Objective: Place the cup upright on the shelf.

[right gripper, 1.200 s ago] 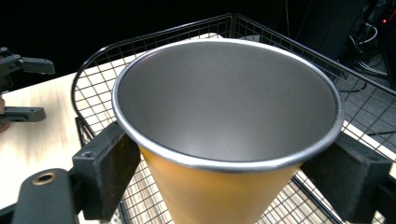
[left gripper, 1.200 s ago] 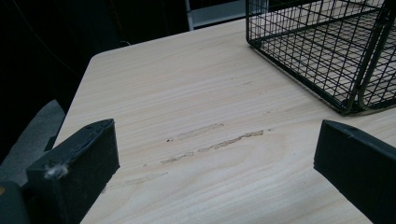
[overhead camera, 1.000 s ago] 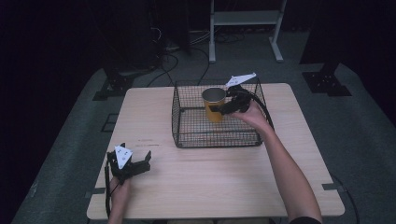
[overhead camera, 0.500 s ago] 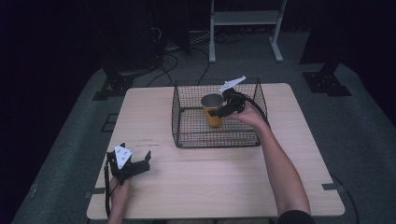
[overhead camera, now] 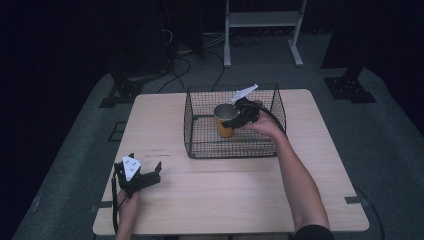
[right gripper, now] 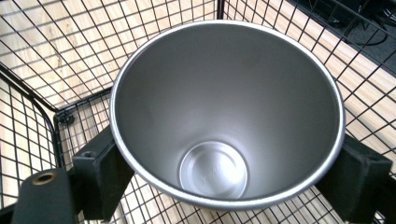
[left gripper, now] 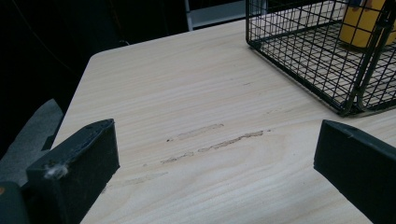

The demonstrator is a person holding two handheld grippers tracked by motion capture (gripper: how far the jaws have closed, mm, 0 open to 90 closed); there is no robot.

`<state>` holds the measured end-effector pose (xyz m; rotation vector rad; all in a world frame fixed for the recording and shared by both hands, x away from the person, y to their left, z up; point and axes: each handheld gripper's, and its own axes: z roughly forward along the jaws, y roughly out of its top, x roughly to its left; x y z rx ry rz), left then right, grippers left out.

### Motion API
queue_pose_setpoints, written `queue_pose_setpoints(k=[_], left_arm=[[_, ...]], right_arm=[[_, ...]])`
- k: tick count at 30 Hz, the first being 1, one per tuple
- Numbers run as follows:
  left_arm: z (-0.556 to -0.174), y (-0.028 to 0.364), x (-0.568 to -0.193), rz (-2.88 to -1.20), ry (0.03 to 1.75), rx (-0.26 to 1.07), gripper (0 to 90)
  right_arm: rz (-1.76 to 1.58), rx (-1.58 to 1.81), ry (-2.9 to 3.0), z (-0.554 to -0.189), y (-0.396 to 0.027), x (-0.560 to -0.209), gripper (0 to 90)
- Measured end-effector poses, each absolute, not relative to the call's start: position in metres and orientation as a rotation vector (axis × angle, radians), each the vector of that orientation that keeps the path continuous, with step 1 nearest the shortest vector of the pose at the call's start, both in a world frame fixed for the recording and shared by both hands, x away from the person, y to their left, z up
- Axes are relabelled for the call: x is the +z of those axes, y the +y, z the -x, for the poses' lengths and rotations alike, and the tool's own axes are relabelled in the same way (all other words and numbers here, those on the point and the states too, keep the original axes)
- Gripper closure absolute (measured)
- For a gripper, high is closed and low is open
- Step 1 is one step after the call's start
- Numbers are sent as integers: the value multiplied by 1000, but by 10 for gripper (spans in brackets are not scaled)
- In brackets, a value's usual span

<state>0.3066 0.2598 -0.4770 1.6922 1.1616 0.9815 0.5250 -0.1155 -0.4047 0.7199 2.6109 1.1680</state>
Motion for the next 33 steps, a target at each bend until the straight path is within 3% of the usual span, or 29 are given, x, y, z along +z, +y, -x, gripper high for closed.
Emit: queue_pose_setpoints(k=[20,24,29,33], left_arm=[[-307,260,-477,-1693,1161,983,0],[-306,260,-477,-1693,1162,983,0],[-306,260,-477,-1692,1161,983,0],[-306,260,-477,-1693,1161,984,0]], right_arm=[[-710,1146,2612,-524,-114,-404,133],[-724,1162,2602,-523,-113,-403,114],[-727,1181,2557,-521,-113,-397,28],[-725,1206,2538,-519,-113,-393,23]])
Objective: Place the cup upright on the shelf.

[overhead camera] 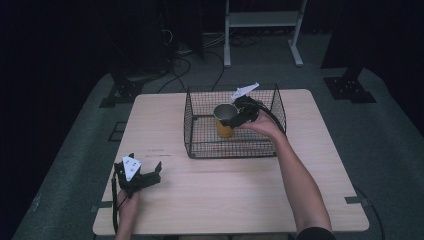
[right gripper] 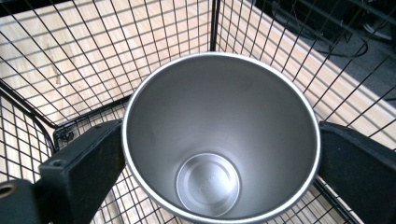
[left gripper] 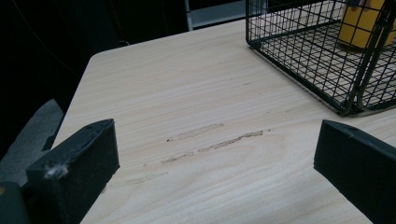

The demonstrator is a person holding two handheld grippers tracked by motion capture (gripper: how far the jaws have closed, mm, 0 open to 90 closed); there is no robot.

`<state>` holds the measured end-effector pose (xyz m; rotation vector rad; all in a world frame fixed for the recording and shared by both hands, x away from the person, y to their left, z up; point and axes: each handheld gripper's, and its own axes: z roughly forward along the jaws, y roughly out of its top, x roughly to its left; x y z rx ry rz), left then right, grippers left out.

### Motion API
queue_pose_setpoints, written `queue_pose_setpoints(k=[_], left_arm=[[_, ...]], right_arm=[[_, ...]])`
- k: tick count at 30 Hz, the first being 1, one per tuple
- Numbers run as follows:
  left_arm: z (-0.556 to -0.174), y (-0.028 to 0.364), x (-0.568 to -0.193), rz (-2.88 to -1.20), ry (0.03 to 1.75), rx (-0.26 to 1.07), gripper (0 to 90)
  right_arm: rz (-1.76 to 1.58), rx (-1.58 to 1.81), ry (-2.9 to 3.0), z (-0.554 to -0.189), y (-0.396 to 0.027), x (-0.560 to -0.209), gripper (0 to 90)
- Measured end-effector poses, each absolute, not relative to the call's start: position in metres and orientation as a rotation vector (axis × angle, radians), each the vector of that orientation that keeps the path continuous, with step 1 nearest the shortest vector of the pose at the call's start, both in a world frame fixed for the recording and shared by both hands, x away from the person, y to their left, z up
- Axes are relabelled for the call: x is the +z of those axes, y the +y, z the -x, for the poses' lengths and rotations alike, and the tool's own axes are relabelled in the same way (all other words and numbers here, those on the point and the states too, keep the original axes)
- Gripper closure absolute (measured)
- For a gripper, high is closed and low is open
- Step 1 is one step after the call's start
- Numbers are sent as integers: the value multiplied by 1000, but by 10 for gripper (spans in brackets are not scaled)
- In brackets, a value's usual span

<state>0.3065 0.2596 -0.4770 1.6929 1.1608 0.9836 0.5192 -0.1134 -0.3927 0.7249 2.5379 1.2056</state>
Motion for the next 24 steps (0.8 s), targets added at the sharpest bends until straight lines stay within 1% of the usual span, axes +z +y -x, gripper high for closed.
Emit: queue_pose_setpoints(k=[11,24], left_arm=[[-307,260,-477,-1694,1161,983,0],[-307,259,-477,-1692,1163,984,0]], right_arm=[[-724,1254,2506,-517,-118,-384,23],[-704,1342,2465,-504,-128,-360,23]])
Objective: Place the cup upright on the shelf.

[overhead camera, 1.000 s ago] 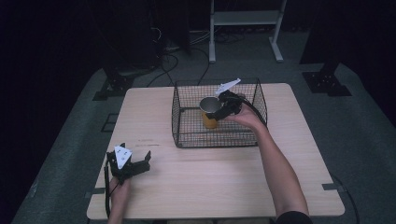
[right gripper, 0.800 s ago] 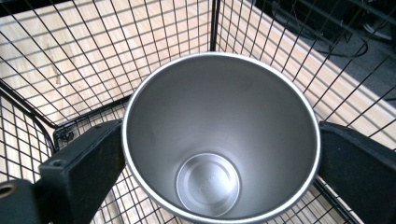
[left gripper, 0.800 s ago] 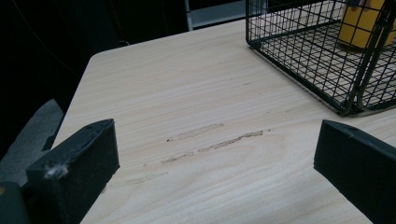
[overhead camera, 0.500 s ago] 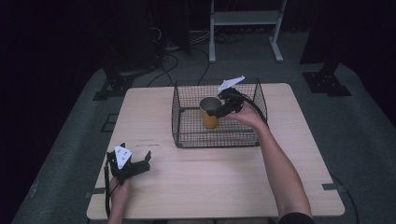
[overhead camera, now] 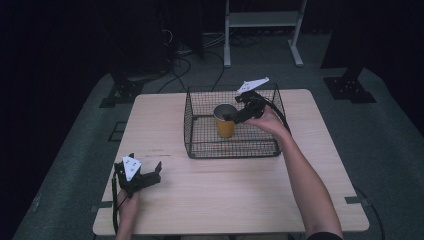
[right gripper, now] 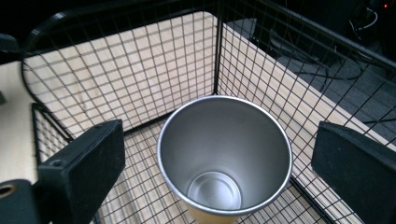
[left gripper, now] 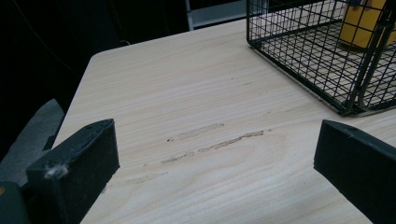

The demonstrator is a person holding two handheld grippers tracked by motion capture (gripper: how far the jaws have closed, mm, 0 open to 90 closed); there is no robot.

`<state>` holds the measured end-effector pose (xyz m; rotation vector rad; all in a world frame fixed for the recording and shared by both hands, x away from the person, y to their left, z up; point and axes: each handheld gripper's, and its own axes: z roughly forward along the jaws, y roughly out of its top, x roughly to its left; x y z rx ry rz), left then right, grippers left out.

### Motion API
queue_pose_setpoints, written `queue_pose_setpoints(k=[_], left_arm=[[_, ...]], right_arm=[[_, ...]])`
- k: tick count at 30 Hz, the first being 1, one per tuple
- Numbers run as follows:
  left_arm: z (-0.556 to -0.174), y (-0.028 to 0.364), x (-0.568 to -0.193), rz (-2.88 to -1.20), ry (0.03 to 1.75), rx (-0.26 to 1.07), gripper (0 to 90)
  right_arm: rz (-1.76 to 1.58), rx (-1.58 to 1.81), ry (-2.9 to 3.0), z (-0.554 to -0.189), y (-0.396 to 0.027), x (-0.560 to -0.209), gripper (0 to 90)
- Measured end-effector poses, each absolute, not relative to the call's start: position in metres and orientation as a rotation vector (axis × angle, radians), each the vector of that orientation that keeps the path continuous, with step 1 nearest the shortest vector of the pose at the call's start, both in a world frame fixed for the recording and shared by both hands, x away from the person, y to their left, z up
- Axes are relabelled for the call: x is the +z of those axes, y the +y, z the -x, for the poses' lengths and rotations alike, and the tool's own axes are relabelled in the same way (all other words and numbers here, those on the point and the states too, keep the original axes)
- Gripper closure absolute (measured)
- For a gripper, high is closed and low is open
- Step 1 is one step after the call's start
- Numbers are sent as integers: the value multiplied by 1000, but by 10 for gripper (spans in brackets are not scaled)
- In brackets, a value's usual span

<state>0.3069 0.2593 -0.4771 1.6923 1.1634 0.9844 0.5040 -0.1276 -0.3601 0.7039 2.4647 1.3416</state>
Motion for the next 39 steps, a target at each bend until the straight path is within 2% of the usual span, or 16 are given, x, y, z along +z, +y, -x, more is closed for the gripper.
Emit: queue_pose_setpoints(k=[10,33,35,39], left_arm=[[-307,258,-477,-1701,1155,992,0],[-306,258,-477,-1702,1155,993,0],[-306,258,-477,-1702,1155,993,0],[-307,258,-477,-1702,1154,994,0]], right_arm=[[-713,1410,2447,-487,-139,-345,26],[-750,1428,2470,-458,-171,-339,28],[-737,1434,2454,-452,-174,-337,103],[-739,1447,2453,-446,-180,-340,125]])
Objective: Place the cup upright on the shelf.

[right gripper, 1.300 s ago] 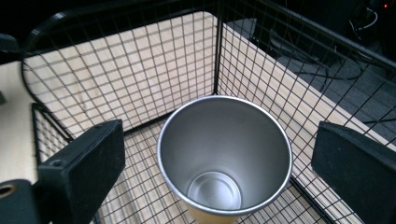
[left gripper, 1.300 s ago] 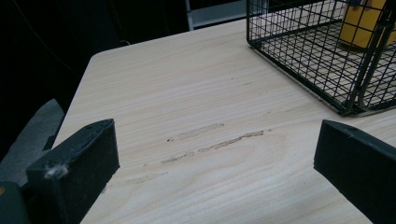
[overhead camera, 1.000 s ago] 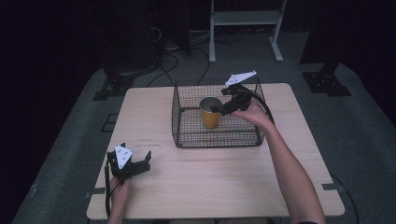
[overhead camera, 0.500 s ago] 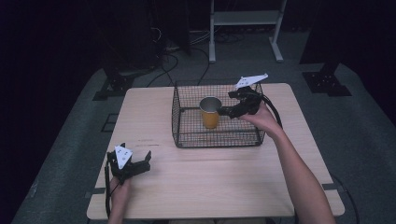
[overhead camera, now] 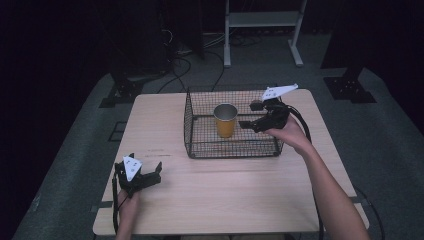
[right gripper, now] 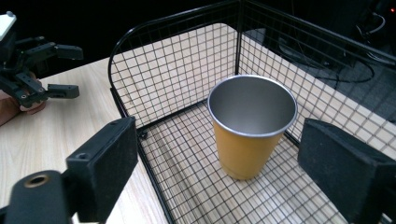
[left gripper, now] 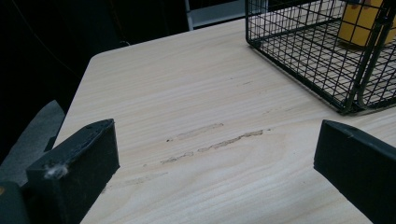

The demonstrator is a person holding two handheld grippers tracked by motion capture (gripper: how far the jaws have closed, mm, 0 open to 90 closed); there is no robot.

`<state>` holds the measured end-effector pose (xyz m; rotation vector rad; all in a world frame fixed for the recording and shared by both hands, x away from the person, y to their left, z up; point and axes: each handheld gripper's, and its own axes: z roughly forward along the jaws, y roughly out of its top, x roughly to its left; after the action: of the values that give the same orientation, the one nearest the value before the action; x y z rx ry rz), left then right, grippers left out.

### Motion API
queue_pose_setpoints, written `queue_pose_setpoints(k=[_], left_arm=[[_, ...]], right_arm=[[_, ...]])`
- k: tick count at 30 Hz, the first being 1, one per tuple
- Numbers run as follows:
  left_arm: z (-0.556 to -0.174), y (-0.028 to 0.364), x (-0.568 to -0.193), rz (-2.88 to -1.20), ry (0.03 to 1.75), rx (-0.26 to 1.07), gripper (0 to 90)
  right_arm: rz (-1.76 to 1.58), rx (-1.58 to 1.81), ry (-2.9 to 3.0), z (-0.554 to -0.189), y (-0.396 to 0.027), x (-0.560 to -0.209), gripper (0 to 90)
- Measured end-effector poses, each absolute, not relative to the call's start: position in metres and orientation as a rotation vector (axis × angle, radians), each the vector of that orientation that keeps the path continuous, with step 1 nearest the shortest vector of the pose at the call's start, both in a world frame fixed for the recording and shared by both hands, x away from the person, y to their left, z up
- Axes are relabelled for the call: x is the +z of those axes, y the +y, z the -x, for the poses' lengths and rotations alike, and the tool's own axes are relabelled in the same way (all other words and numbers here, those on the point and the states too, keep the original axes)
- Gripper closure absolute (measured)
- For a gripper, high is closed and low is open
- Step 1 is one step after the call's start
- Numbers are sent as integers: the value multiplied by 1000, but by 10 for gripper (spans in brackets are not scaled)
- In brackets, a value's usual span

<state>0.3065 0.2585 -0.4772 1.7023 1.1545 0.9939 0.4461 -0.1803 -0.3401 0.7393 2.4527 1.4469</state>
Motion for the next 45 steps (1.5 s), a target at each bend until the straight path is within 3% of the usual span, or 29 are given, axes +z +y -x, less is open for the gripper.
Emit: queue_pose_setpoints(k=[45], left_arm=[[-306,257,-477,-1707,1155,1000,0]], right_arm=[[-736,1459,2497,-393,-212,-371,130]])
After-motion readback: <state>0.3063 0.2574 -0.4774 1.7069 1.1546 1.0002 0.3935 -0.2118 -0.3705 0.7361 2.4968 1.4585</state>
